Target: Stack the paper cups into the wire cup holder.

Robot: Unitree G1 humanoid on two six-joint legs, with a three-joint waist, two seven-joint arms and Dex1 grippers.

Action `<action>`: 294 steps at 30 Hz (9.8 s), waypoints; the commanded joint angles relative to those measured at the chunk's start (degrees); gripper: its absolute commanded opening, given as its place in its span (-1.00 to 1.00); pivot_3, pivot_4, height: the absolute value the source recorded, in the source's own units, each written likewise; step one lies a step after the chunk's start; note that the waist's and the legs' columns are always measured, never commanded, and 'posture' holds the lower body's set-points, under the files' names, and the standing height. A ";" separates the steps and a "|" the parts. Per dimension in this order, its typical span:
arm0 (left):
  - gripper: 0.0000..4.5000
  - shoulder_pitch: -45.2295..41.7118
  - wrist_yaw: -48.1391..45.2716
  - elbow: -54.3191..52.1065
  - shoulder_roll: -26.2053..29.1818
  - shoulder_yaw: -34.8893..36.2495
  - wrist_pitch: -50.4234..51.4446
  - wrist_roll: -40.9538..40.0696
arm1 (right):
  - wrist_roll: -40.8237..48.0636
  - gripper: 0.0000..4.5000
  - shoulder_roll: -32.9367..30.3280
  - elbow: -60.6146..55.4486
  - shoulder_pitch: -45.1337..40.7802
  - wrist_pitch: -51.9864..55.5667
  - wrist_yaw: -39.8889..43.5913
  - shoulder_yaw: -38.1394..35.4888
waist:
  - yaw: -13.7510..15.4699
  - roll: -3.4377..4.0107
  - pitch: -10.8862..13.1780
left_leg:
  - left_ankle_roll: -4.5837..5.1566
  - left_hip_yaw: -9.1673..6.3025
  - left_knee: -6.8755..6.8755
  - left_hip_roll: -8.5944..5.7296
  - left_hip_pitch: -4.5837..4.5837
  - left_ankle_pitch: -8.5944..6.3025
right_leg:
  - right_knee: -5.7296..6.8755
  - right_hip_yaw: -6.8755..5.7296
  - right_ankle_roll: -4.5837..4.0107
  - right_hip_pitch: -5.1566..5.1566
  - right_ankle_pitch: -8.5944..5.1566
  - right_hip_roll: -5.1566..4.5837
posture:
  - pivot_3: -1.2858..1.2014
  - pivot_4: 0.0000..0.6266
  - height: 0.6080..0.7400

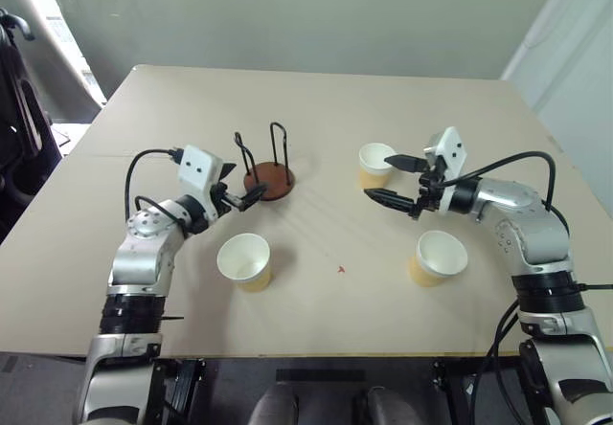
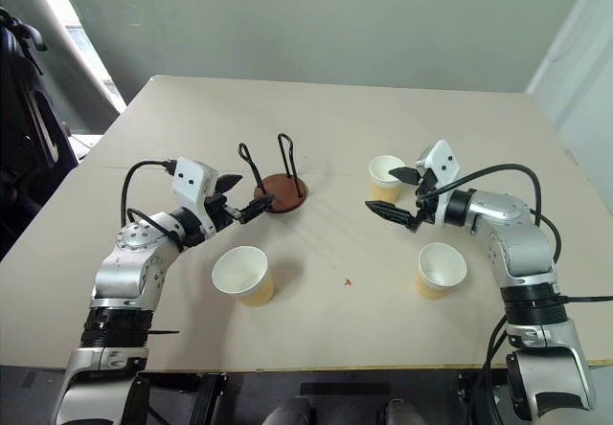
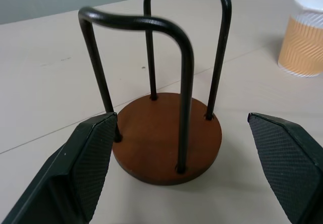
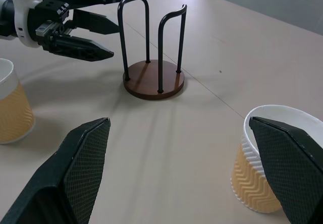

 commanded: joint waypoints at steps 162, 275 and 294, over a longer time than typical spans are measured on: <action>0.99 -13.89 -32.48 1.37 6.22 -12.33 -1.85 0.44 | 0.48 1.00 -18.52 -5.36 -1.01 -1.25 10.44 0.05 | -0.09 0.00 0.00 | 0.09 -0.10 0.42 0.03 -0.19 -0.02 | 0.00 0.02 0.22 0.07 0.12 0.07 | 0.03 -0.52 1.00; 1.00 -13.74 -42.41 -9.14 20.84 -6.79 9.87 -9.88 | -1.01 -0.97 -14.58 -13.06 -19.55 9.93 22.58 12.60 | -0.58 0.01 0.00 | 0.11 -0.20 0.13 0.04 -0.29 -0.02 | -0.15 0.00 0.19 -0.06 0.12 0.03 | 0.03 -0.52 1.00; 1.00 -13.83 -41.80 -8.66 20.50 -7.45 9.47 -9.20 | -7.51 -0.12 -11.88 -9.54 -20.49 -0.90 23.45 16.48 | -0.83 0.01 0.00 | 0.12 -0.20 0.17 0.05 -0.29 -0.03 | -0.14 0.00 0.19 -0.07 0.12 0.02 | 0.03 -0.52 1.00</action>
